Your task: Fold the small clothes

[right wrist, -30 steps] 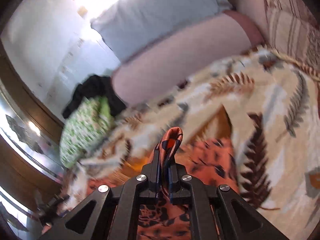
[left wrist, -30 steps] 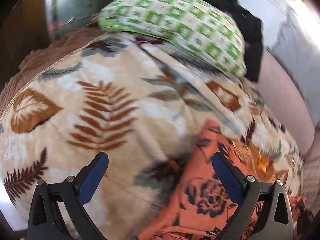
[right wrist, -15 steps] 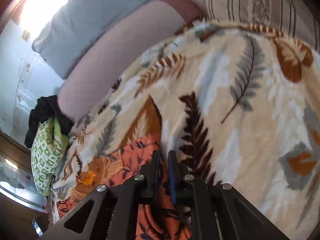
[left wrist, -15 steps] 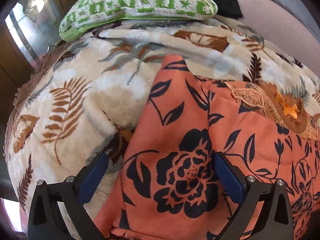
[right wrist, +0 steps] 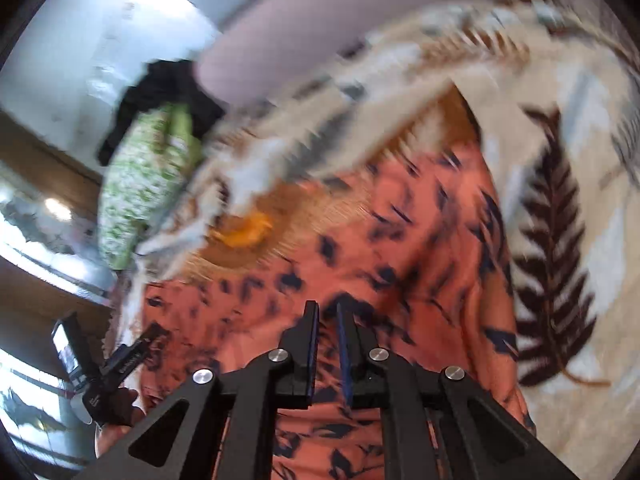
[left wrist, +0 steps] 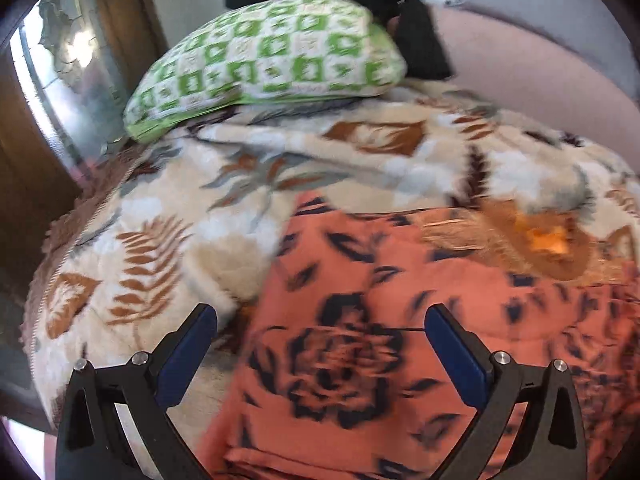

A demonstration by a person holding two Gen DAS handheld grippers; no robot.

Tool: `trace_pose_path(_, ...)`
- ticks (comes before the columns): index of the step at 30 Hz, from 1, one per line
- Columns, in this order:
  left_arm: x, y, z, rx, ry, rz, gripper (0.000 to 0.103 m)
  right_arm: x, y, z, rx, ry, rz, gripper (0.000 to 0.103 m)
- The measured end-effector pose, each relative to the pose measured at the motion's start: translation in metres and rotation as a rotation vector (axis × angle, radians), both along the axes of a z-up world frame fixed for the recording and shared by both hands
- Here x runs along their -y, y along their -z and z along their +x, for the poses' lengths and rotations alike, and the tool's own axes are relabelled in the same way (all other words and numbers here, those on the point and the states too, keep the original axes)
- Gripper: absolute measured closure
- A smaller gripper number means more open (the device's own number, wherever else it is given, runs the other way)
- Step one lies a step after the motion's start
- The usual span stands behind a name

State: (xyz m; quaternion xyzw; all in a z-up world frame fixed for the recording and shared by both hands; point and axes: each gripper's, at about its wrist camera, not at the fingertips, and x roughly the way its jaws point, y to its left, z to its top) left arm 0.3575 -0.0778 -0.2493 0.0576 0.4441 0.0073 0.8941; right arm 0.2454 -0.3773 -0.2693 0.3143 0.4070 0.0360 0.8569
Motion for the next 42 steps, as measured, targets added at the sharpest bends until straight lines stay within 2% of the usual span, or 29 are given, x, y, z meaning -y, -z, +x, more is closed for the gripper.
trace_pose_path(2,0.018,0.004,-0.005,-0.028,0.064,-0.026,0.0,-0.021,0.007,0.011,0.004,-0.107,0.049,0.093)
trace_pose_path(3,0.026,0.011,-0.005,-0.051,0.083,-0.011,0.0,-0.034,0.016,0.018,-0.027,-0.168,0.049,0.093)
trace_pose_path(5,0.041,0.032,-0.004,-0.108,0.091,0.08,0.0,-0.054,0.036,0.032,-0.133,-0.211,-0.034,0.092)
trace_pose_path(6,0.048,0.042,-0.005,-0.118,0.094,0.133,0.0,-0.057,0.041,0.033,-0.138,-0.209,-0.056,0.091)
trace_pose_path(8,0.054,0.038,-0.009,-0.069,0.103,0.166,0.0,-0.05,0.035,0.032,-0.115,-0.202,-0.04,0.092)
trace_pose_path(10,0.056,0.033,-0.009,-0.069,0.114,0.151,0.0,-0.037,0.02,0.028,-0.058,-0.149,-0.033,0.092)
trace_pose_path(12,0.056,0.031,-0.009,-0.067,0.096,0.133,0.0,-0.027,0.011,0.023,0.0,-0.069,-0.072,0.092)
trace_pose_path(14,0.058,0.028,-0.012,-0.055,0.104,0.119,0.0,-0.02,0.013,0.024,-0.02,0.013,-0.152,0.092)
trace_pose_path(15,0.06,0.025,-0.014,-0.04,0.111,0.118,0.0,-0.017,0.02,0.027,-0.063,0.026,-0.199,0.092)
trace_pose_path(16,0.062,0.022,-0.017,-0.021,0.116,0.123,0.0,-0.014,0.03,0.03,-0.108,0.021,-0.215,0.091)
trace_pose_path(17,0.064,0.019,-0.019,-0.007,0.12,0.125,0.0,-0.011,0.035,0.03,-0.103,0.022,-0.192,0.091)
trace_pose_path(20,0.067,0.008,-0.026,0.043,0.132,0.117,0.0,-0.009,0.024,0.028,-0.092,0.028,-0.185,0.091)
trace_pose_path(23,0.064,0.0,-0.026,0.079,0.133,0.098,0.0,-0.008,0.014,0.021,-0.027,0.068,-0.202,0.091)
trace_pose_path(26,0.062,-0.008,-0.027,0.101,0.127,0.077,0.0,-0.006,0.018,0.024,-0.046,0.102,-0.214,0.091)
trace_pose_path(28,0.061,-0.01,-0.028,0.111,0.122,0.069,0.0,-0.009,0.029,0.033,-0.102,0.094,-0.212,0.091)
trace_pose_path(31,0.06,-0.012,-0.029,0.118,0.118,0.064,0.0,-0.007,0.022,0.028,-0.089,0.102,-0.209,0.091)
trace_pose_path(34,0.059,-0.013,-0.028,0.119,0.113,0.057,0.0,-0.007,0.01,0.019,-0.02,0.117,-0.179,0.091)
trace_pose_path(36,0.058,-0.013,-0.028,0.12,0.111,0.054,0.0,-0.011,0.007,0.018,-0.003,0.11,-0.201,0.091)
trace_pose_path(37,0.057,-0.013,-0.028,0.12,0.111,0.053,0.0,-0.012,0.009,0.019,-0.011,0.099,-0.209,0.091)
trace_pose_path(39,0.057,-0.014,-0.028,0.12,0.109,0.053,0.0,-0.015,0.021,0.029,-0.093,0.075,-0.222,0.091)
trace_pose_path(42,0.056,-0.016,-0.028,0.127,0.104,0.051,0.0,-0.014,0.022,0.032,-0.081,0.083,-0.211,0.091)
